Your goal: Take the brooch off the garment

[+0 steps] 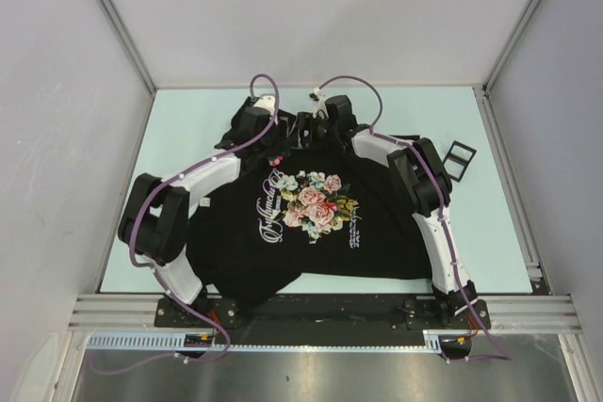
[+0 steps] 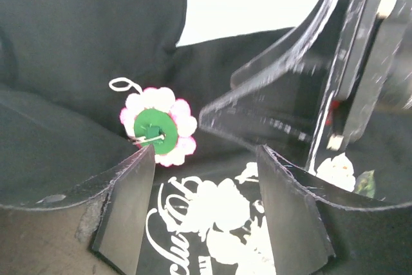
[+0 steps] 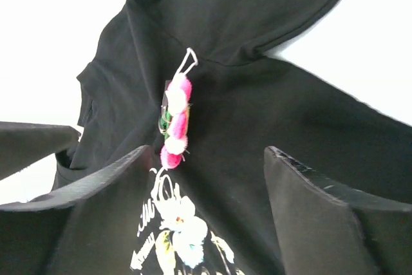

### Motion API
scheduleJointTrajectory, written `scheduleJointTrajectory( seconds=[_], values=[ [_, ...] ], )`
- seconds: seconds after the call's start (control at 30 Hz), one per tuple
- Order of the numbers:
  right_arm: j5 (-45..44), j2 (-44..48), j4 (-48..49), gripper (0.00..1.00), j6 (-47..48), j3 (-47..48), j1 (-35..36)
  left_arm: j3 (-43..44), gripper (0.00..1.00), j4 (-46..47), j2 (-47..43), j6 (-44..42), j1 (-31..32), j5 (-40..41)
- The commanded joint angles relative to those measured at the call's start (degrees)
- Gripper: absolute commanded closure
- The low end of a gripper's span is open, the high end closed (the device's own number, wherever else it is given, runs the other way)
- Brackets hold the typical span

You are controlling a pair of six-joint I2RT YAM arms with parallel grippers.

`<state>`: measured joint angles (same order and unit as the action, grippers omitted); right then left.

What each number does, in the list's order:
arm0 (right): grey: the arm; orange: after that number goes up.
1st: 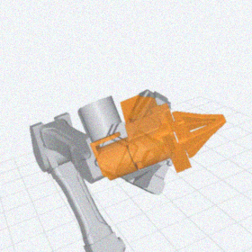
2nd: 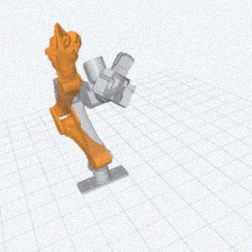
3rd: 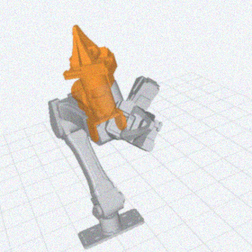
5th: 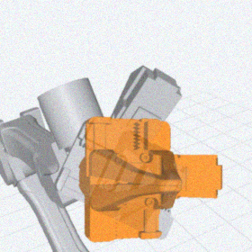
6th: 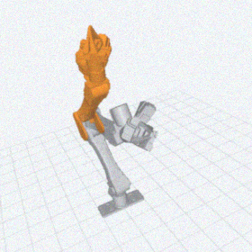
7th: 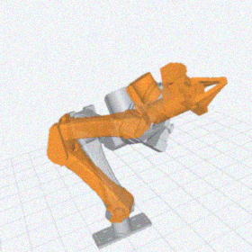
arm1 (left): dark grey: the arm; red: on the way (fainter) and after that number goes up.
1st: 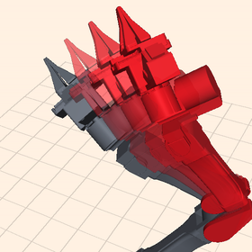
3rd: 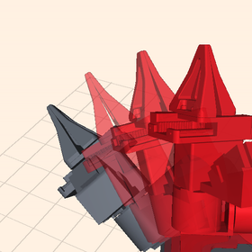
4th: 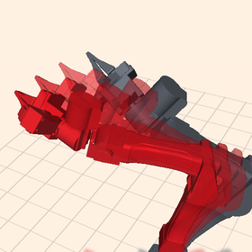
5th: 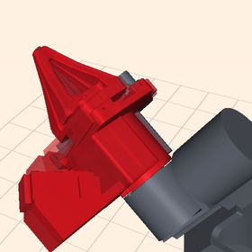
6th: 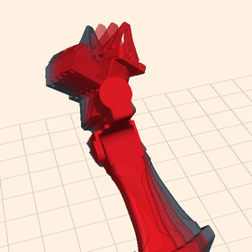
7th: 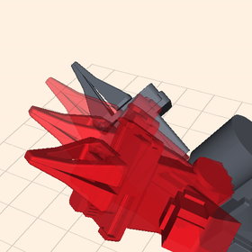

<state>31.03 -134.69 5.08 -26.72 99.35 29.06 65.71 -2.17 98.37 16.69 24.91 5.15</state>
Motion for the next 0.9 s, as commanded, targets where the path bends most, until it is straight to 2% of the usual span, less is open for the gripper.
scheduleJointTrajectory(
  seconds=[0.0,0.2,0.37,0.63,0.7,0.87],
  values=[
    [0.97,0.75,2.57,0.21,0.88,2.51,0.65,-3.74,0.30,7.70,-3.79,4.04,-2.40,-3.56],
    [2.28,-3.46,-0.77,0.20,1.06,8.92,1.35,-9.81,0.34,15.88,-4.68,11.43,-6.53,-8.75],
    [1.58,-7.60,-3.76,0.28,1.40,14.55,2.41,-12.01,0.48,16.77,-3.36,18.45,-8.91,-7.53],
    [0.79,-12.96,-9.20,0.31,2.55,24.39,2.93,-17.55,0.70,18.35,-1.96,29.80,-13.48,-7.34],
    [1.05,-14.01,-9.48,0.32,2.64,25.19,3.11,-17.11,0.78,17.65,0.06,31.82,-14.27,-8.30],
    [0.09,-13.14,-9.74,0.40,3.25,23.88,3.72,-15.27,0.85,17.12,5.16,33.49,-15.41,-11.46]
  ],
)
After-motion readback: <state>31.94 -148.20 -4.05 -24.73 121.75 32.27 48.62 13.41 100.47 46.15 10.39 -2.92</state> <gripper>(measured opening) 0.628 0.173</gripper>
